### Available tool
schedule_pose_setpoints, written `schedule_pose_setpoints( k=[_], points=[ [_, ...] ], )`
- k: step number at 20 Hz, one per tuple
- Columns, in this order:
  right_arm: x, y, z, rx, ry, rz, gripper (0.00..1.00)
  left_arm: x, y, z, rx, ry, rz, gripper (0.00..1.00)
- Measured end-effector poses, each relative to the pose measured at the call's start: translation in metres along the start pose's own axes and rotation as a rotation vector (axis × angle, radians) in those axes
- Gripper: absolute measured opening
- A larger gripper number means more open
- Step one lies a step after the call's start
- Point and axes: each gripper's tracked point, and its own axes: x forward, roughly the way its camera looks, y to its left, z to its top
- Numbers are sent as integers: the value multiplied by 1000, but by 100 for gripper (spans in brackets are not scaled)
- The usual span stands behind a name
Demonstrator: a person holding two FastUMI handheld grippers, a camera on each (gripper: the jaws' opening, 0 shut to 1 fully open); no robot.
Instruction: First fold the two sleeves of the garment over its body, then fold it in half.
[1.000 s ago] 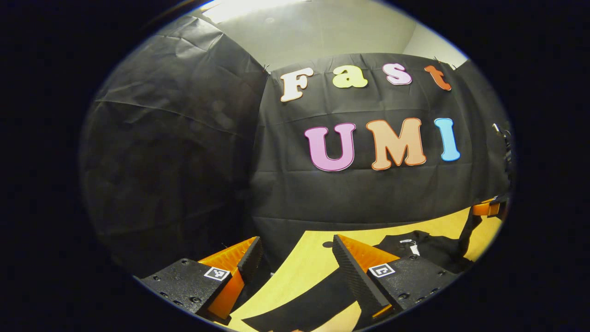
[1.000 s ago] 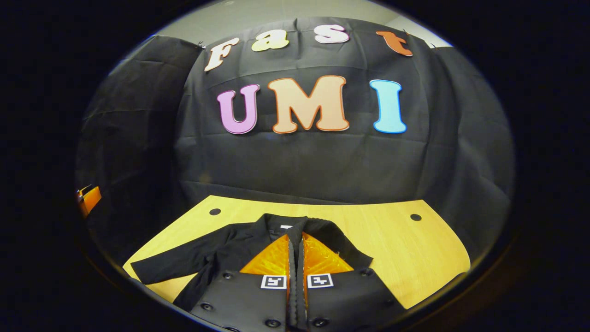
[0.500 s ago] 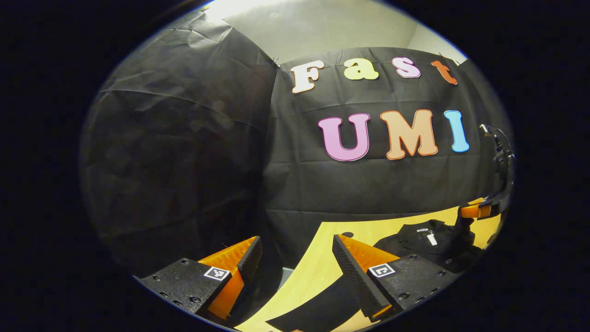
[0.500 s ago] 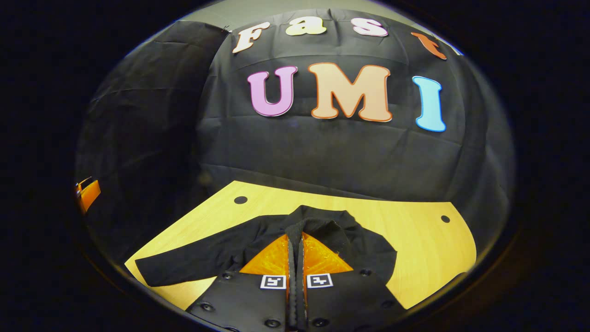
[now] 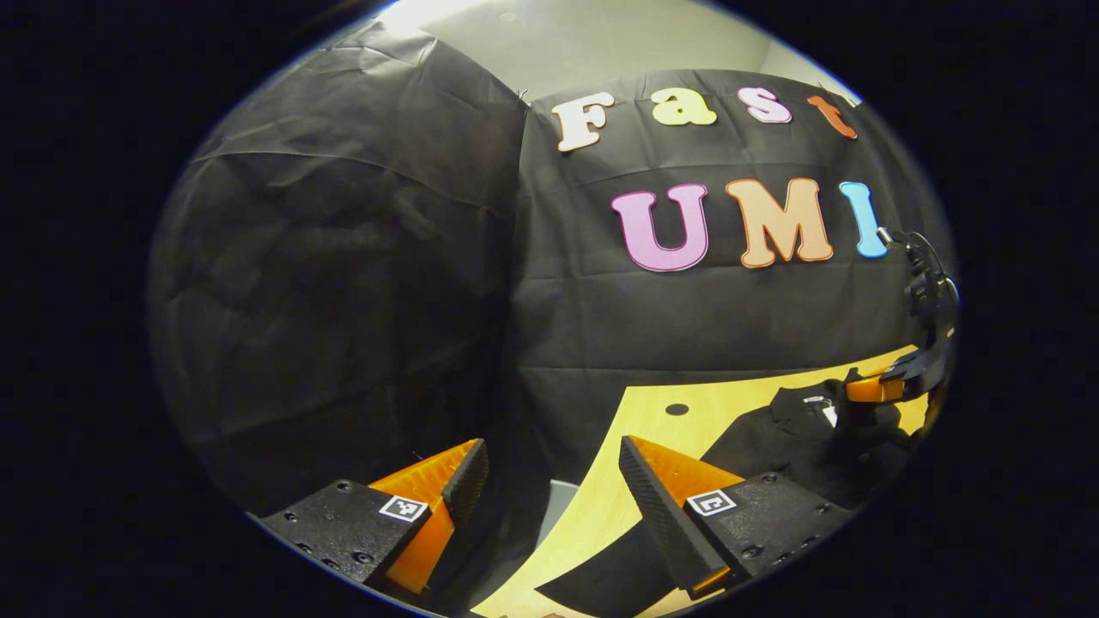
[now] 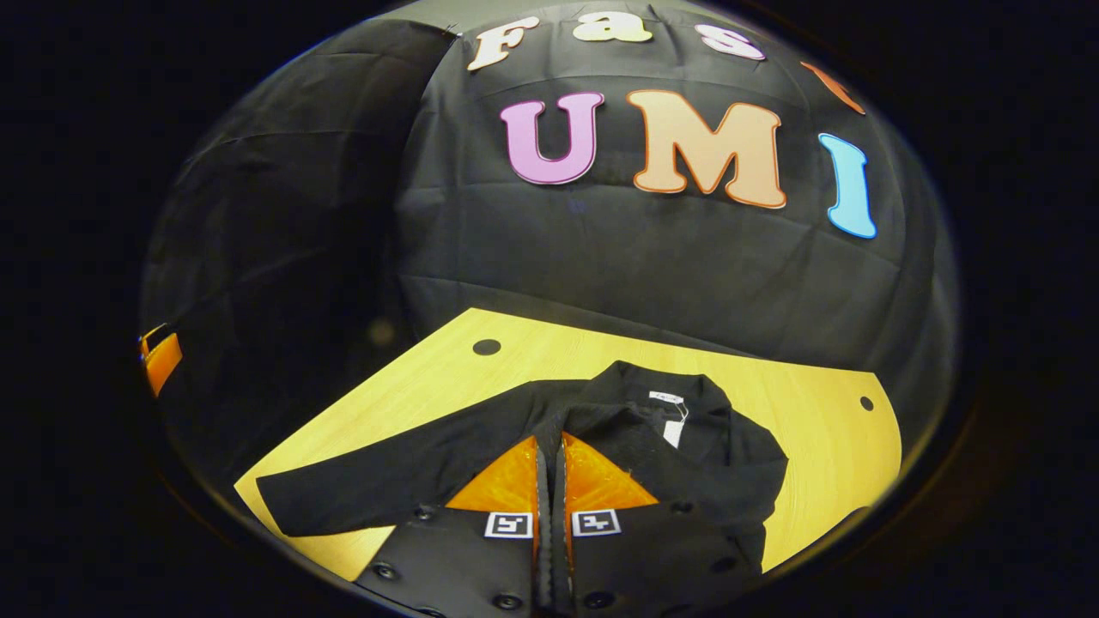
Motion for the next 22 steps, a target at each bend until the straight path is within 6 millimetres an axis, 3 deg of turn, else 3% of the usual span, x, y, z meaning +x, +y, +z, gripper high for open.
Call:
schedule_pose_setpoints(
  k=[2,4,6,10,15,17,22],
  points=[
    [2,8,-4,16,23,21,6,1,1,-10,13,15,-4,94],
    [-3,5,2,13,-33,7,51,3,0,-22,23,44,-14,94],
    [-12,-2,26,-3,-96,-21,97,4,-3,-39,41,78,-26,94],
    [-16,-16,17,-12,-84,-55,99,8,-11,-76,53,156,-64,94],
    [-24,-25,7,-33,-70,-87,99,7,-27,-145,33,337,-115,94],
    [-26,-28,2,-35,-59,-95,99,-6,-31,-172,24,417,-129,94],
    [-35,-35,-7,-38,-37,-123,99,-16,-40,-221,0,564,-156,95]
  ],
)
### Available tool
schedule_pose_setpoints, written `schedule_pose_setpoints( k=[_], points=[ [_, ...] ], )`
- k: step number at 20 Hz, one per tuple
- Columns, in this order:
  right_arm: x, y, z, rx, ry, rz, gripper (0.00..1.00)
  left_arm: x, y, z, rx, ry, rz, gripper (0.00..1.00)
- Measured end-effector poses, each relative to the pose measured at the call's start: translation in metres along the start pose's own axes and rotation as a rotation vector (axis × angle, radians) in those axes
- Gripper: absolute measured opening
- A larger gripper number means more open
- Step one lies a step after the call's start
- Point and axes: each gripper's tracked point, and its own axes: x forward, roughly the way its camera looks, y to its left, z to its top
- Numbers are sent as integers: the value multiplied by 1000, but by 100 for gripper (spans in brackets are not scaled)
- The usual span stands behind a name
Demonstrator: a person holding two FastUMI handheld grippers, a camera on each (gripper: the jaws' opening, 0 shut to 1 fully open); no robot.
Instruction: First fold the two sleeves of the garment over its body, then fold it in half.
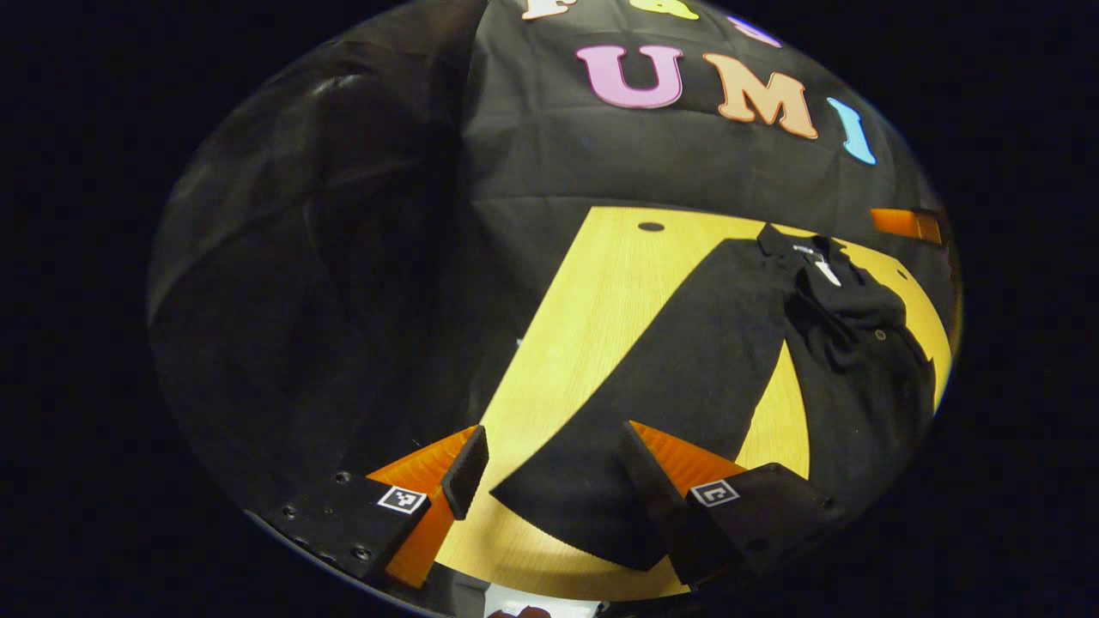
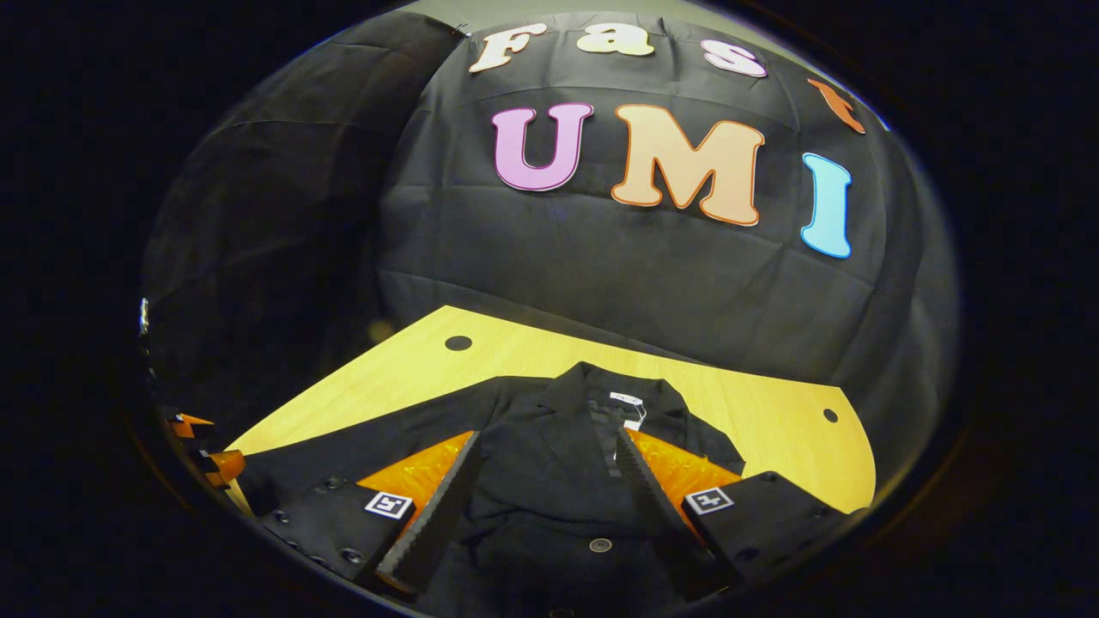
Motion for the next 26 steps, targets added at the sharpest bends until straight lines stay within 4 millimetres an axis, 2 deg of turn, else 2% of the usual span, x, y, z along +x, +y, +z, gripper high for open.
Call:
schedule_pose_setpoints(
  k=[5,6,7,9,10,11,13,16,17,19,23,26],
  points=[
    [-17,-14,-6,-29,8,-31,98,11,-8,-36,-46,109,-32,96],
    [-22,-20,-8,-37,9,-38,99,11,-8,-29,-53,79,-37,100],
    [-27,-26,-9,-42,7,-47,98,13,-11,-33,-66,93,-40,93],
    [-34,-37,-14,-22,4,-57,97,13,-10,-33,-93,84,-25,94],
    [-38,-42,-16,-2,-1,-64,99,14,-11,-33,-97,85,-20,87],
    [-42,-48,-19,15,-10,-65,99,15,-12,-33,-93,84,-22,83],
    [-46,-59,-30,36,-16,-61,99,18,-20,-30,-84,86,-26,68],
    [-54,-78,-47,71,0,-40,99,24,-23,-29,-65,67,23,8],
    [-58,-85,-50,88,-2,-30,99,23,-24,-28,-59,59,50,2],
    [-66,-102,-54,106,-11,-25,99,22,-27,-27,-48,52,83,0],
    [-80,-139,-57,115,-26,-38,98,12,-38,-14,-149,93,93,0],
    [-90,-161,-59,124,-39,-54,99,2,-42,28,-183,11,100,0]
  ],
)
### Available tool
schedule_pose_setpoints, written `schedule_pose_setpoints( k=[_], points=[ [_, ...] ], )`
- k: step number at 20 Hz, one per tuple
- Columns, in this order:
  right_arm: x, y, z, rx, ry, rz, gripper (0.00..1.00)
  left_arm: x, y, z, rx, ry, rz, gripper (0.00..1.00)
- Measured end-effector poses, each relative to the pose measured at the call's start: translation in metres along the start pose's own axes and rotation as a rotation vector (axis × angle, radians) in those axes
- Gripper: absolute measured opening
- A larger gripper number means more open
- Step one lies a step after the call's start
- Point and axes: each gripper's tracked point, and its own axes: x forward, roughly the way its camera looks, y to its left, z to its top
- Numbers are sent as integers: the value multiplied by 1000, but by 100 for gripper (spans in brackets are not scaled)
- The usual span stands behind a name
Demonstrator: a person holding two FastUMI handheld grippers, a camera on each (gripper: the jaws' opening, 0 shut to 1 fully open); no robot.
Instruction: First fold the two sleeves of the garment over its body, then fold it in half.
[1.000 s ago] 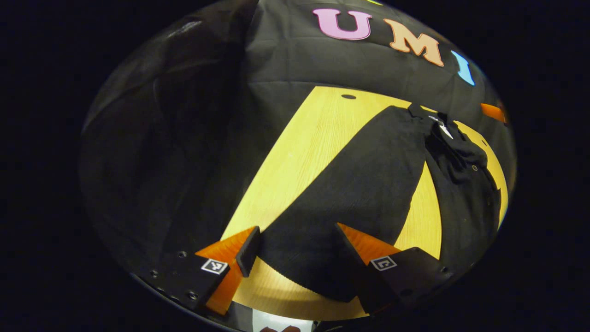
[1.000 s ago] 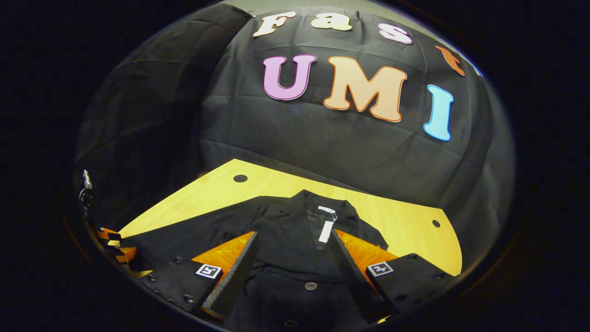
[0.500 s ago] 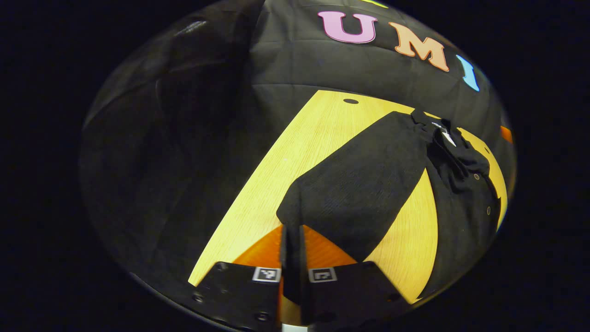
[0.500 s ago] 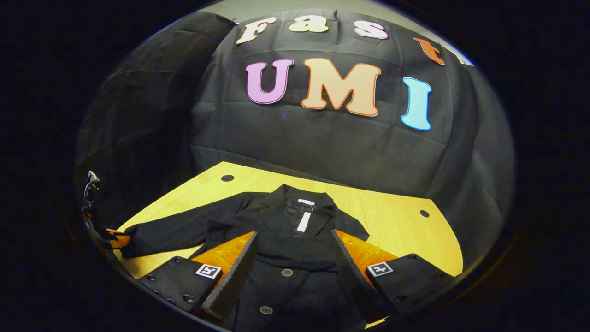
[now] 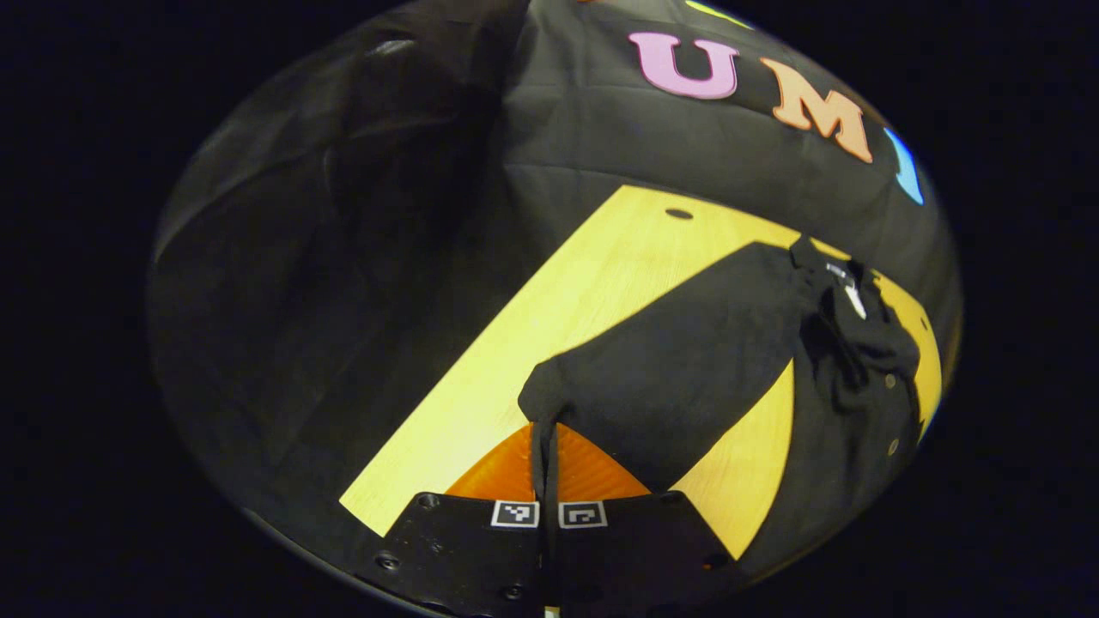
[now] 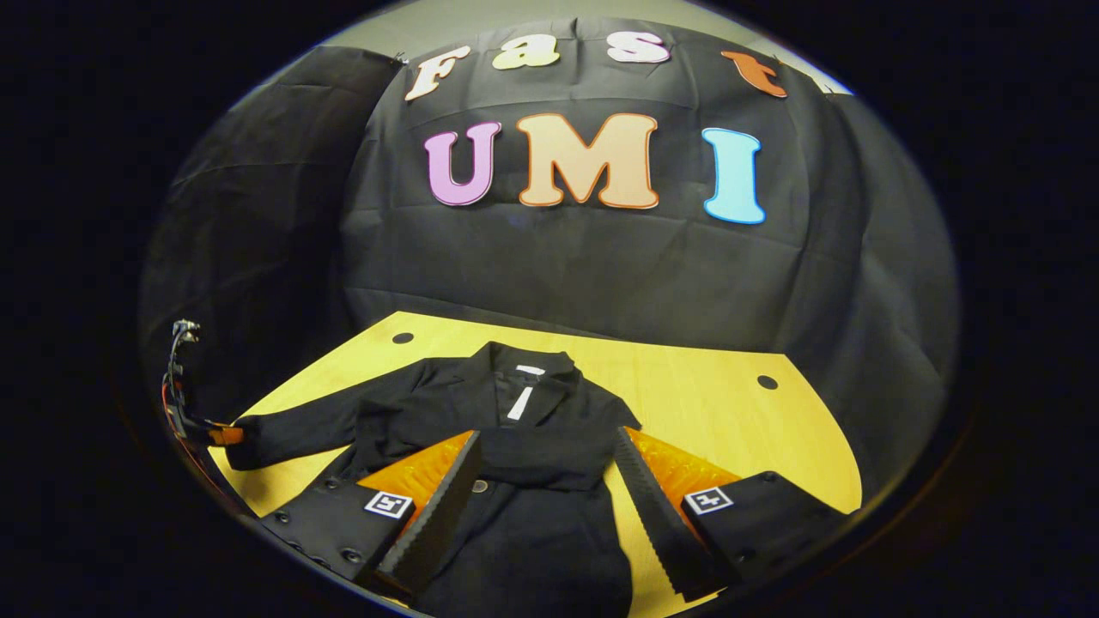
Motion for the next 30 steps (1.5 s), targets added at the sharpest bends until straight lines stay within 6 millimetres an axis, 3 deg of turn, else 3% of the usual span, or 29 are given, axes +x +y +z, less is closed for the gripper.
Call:
schedule_pose_setpoints(
  k=[4,7,14,20,25,30],
  points=[
    [-8,-16,-3,6,-17,-12,100,-15,-14,62,52,-108,-15,0],
    [-16,-20,-7,-2,-39,-18,99,-27,-40,100,112,-163,-59,0],
    [-30,-42,-35,68,-7,-38,99,-40,-131,165,241,-275,-197,0],
    [-45,-72,-47,134,-7,-98,99,-43,-214,195,310,-326,-322,0],
    [-57,-89,-51,155,-22,-146,99,-51,-284,199,369,-342,-430,0],
    [-68,-101,-60,172,-18,-173,99,-55,-344,190,419,-327,-517,0]
  ],
)
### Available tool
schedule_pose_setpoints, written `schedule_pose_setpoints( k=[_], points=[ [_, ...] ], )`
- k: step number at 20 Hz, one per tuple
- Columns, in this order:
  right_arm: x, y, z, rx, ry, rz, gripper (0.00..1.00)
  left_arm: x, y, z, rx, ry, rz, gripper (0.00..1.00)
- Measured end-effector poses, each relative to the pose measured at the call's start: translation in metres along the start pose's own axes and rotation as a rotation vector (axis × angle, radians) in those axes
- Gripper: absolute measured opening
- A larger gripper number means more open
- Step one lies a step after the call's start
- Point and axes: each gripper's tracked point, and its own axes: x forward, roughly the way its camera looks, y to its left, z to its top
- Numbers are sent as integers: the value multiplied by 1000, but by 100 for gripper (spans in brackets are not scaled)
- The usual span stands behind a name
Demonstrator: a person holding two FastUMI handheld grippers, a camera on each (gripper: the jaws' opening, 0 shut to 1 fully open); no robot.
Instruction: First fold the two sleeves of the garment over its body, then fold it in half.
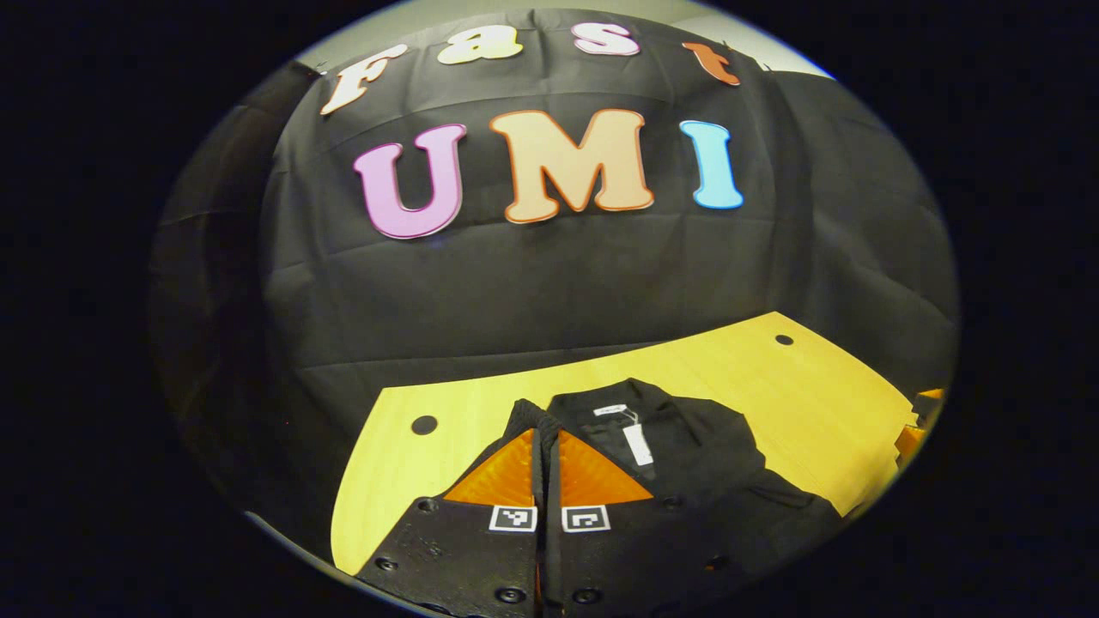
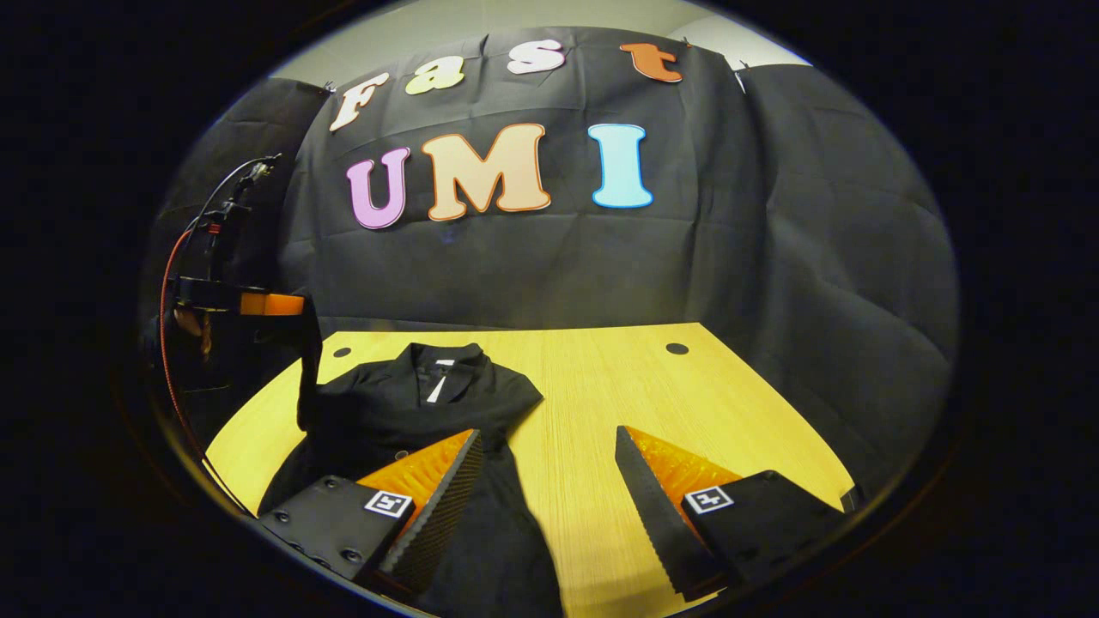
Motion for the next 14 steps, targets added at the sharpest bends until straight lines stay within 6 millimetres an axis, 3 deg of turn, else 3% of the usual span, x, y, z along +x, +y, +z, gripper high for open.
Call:
schedule_pose_setpoints(
  k=[7,11,14],
  points=[
    [-15,-33,-8,33,4,-71,99,34,-68,0,31,40,-111,0],
    [-24,-47,-14,57,9,-108,99,52,-104,-16,53,105,-166,0],
    [-29,-52,-21,59,17,-125,99,59,-130,-19,46,126,-213,5]
  ],
)
